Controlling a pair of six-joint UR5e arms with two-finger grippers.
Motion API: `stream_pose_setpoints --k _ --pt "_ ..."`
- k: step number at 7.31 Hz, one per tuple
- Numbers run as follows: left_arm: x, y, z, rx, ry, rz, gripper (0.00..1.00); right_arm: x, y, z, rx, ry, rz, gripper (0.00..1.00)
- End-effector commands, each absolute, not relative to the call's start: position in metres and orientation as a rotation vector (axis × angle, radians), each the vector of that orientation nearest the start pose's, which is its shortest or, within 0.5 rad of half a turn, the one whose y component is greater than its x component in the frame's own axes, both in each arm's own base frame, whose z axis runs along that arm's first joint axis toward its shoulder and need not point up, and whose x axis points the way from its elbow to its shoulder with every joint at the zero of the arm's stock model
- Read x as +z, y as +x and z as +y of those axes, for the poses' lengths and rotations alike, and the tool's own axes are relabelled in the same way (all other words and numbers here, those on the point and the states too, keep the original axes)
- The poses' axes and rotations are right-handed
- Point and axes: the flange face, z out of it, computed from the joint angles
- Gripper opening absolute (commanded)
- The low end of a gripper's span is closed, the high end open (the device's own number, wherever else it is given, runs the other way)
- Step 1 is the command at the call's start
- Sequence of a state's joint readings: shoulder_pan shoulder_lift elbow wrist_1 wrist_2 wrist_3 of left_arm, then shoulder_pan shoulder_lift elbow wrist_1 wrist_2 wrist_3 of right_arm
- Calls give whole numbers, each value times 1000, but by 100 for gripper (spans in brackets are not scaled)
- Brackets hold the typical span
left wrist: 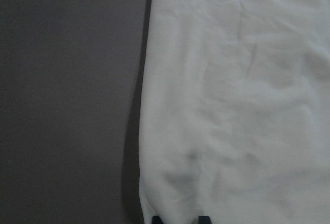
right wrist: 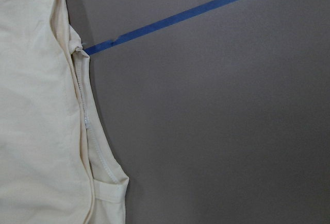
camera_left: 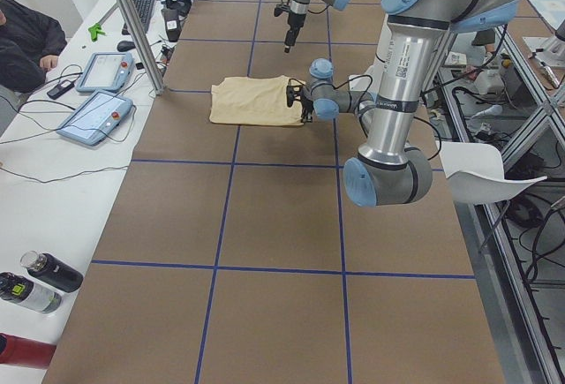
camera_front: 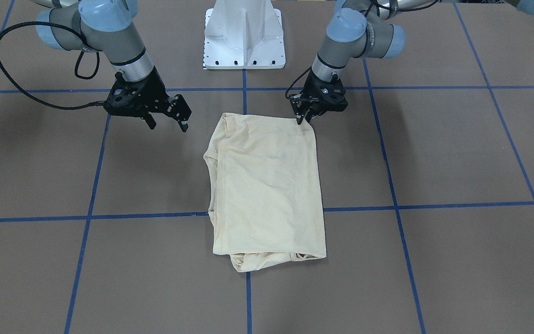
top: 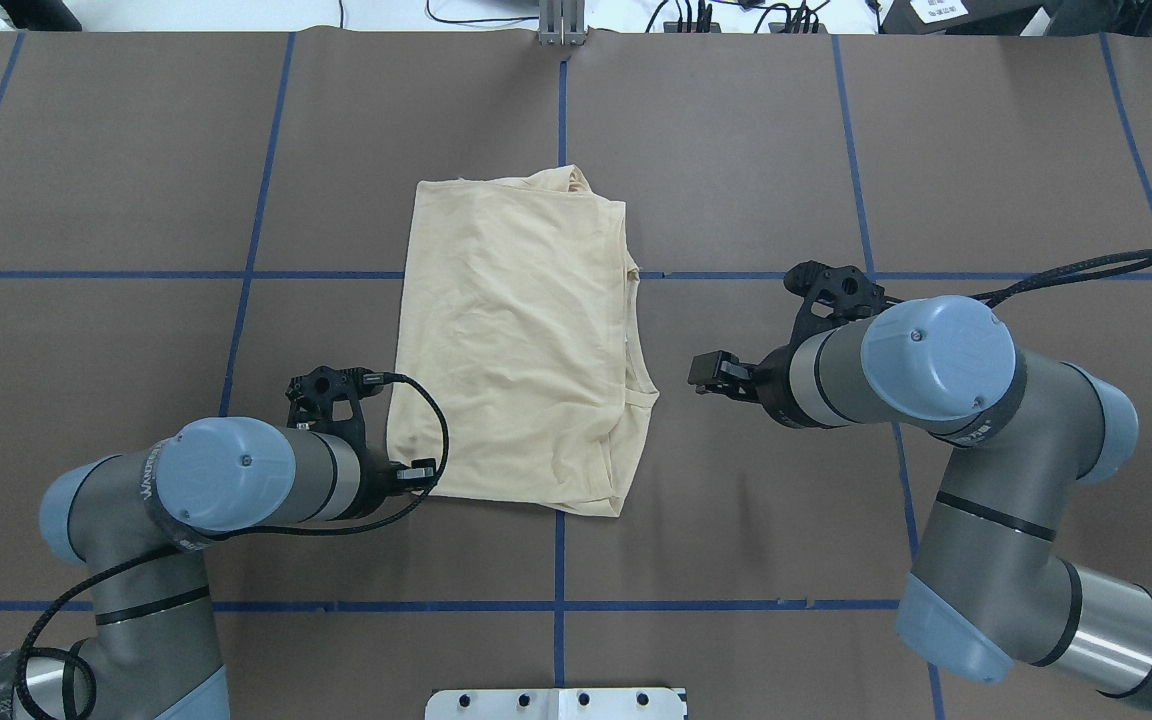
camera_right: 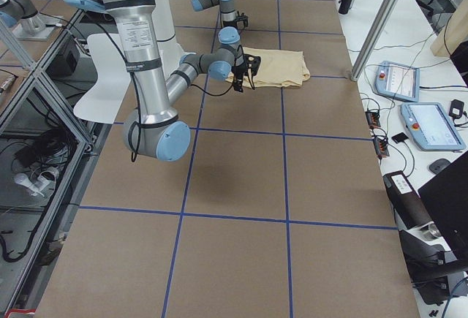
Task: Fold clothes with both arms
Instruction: 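Move both grippers to the shirt edge nearest the robot, then grasp the near corners of the folded shirt with both grippers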
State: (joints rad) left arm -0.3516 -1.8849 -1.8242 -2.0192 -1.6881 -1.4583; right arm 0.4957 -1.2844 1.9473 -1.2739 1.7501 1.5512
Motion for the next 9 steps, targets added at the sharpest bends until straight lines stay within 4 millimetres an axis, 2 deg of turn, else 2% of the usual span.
stream_pose_setpoints --k 1,3,5,7,9 --pt "316 517 -322 -157 133 1026 0 295 -462 -356 417 70 -983 98" --pt "315 518 -321 -155 130 1028 0 289 -487 -340 546 -40 -983 86" --pt "314 517 -321 -158 127 1030 0 245 -535 -339 705 -103 -885 75" --pt "314 517 -321 -158 127 1030 0 242 -558 -318 740 -96 -880 74" --pt "314 517 -321 -158 127 1030 0 232 -590 -320 752 -81 -871 74"
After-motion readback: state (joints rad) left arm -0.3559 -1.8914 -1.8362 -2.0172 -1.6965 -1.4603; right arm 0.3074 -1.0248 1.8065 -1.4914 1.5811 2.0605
